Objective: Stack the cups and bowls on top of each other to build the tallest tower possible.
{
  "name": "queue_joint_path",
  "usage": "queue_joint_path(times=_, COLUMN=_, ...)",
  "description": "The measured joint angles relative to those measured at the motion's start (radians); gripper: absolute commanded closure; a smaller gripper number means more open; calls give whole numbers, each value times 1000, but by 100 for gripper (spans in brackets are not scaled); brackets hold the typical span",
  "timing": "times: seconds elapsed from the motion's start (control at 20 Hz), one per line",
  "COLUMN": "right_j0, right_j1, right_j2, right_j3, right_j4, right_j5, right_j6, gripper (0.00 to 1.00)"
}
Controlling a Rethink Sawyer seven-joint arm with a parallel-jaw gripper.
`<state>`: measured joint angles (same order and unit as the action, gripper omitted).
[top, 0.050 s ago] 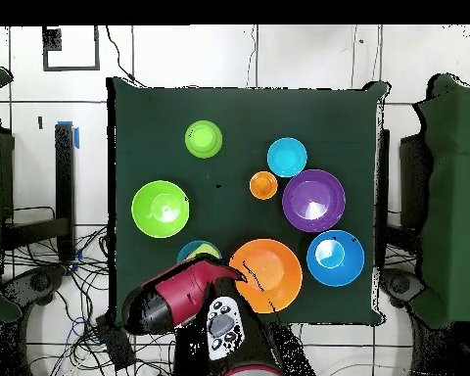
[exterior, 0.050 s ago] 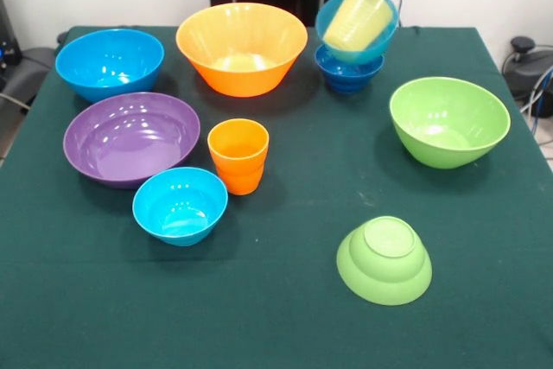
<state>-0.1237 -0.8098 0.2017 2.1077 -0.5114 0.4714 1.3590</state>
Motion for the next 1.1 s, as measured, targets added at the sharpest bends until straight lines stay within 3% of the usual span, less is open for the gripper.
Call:
queue_joint_path(times=0.4, right_j0=-6, right_j1=59, right_j2=-18, right_j3=0, right_j4=0, right_j5=0, right_j6=0, gripper=100)
queue_joint_path(times=1.1, right_j0=110, right_j1=31, right_j2=-41, right_j3=22, right_j4=4, right_j5=-2, right_j6=60, gripper=100)
